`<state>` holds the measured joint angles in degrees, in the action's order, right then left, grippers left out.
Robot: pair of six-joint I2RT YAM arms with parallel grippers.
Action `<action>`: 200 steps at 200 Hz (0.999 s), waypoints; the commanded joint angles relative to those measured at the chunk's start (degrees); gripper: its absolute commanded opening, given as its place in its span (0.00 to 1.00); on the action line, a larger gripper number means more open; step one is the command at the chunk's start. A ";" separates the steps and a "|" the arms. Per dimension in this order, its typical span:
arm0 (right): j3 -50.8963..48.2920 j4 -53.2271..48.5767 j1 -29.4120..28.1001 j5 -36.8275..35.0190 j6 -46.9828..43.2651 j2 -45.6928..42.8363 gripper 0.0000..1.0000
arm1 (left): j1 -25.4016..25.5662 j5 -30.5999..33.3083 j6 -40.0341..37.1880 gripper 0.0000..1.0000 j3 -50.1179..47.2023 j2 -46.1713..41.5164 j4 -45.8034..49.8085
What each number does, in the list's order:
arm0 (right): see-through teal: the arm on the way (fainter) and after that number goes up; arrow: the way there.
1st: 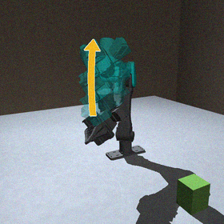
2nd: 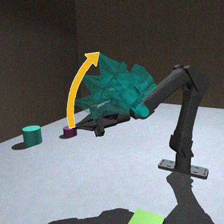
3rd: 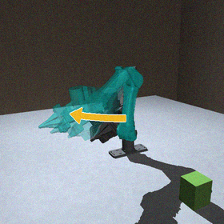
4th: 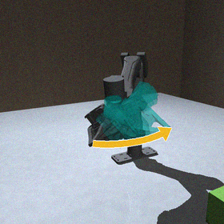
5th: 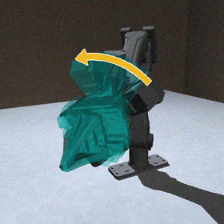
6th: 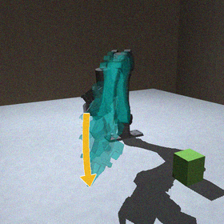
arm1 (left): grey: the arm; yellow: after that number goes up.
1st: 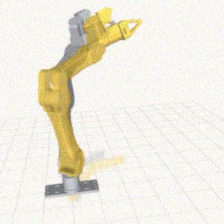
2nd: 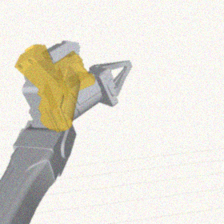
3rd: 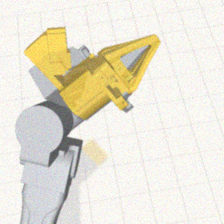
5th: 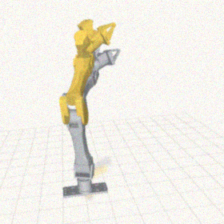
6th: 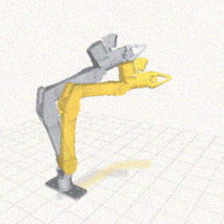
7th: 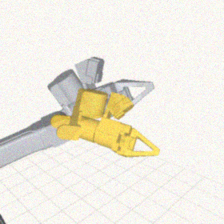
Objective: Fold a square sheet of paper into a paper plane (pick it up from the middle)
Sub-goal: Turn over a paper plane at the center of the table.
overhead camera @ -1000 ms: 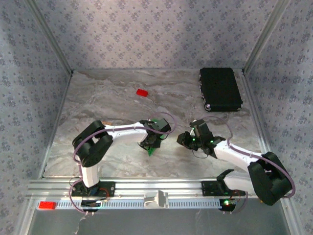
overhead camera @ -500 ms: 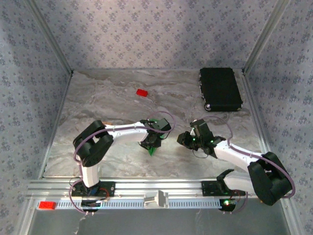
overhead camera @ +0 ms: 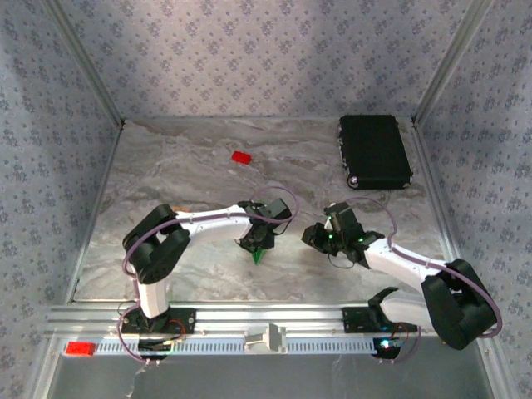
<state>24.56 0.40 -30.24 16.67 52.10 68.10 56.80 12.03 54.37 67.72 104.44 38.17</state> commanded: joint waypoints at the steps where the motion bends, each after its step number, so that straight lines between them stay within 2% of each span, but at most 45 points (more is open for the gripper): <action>1: 1.02 -2.79 0.52 -0.62 -0.51 -1.11 0.21 | 0.57 0.63 0.74 0.40 1.40 -3.39 3.22; 51: 2.77 -6.14 2.70 -1.10 -2.63 -3.32 0.21 | 0.68 1.54 -0.03 0.43 0.89 -9.00 2.97; 74: 4.23 -8.47 3.94 -2.29 -4.75 -5.98 0.23 | 0.68 5.36 -1.40 0.43 -1.07 -14.15 1.77; 85: 5.62 -10.50 4.28 -3.63 -6.92 -7.88 0.25 | 0.60 8.19 -2.53 0.48 -2.86 -17.33 1.03; 95: 7.16 -12.90 4.28 -5.70 -9.19 -9.69 0.29 | 0.51 11.16 -3.58 0.53 -4.72 -20.83 -0.61; 120: 11.18 -18.58 4.90 -12.05 -15.20 -13.74 0.52 | -1.05 17.62 -7.30 0.69 -10.80 -30.21 -4.33; 133: 13.01 -21.09 5.19 -17.16 -18.11 -15.04 0.66 | -3.04 20.29 -9.08 0.78 -14.23 -35.05 -6.29; 147: 14.34 -24.29 5.32 -25.63 -18.65 -15.86 0.70 | -6.28 20.68 -11.78 0.95 -18.13 -39.72 -8.63; 153: 14.61 -24.77 5.33 -29.10 -19.78 -15.97 0.70 | -8.13 22.23 -13.42 0.99 -19.74 -41.57 -9.75; 180: 11.63 -21.10 5.61 -46.35 -23.85 -16.32 0.76 | -16.15 27.86 -19.78 1.00 -24.75 -47.40 -12.04; 185: 10.15 -18.84 5.84 -49.44 -25.28 -16.18 0.83 | -18.02 28.27 -21.24 1.00 -25.67 -48.13 -12.90; 193: 7.36 -14.38 6.16 -53.06 -28.51 -15.77 0.89 | -21.08 29.21 -24.46 1.00 -27.37 -48.91 -15.67; 200: 4.80 -8.63 6.60 -54.38 -34.58 -15.33 0.95 | -23.74 29.84 -27.08 1.00 -28.58 -49.22 -17.88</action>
<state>35.81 -17.06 -24.75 -20.40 30.04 52.10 39.46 35.42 37.78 42.59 57.36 27.62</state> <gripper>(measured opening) 0.870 0.994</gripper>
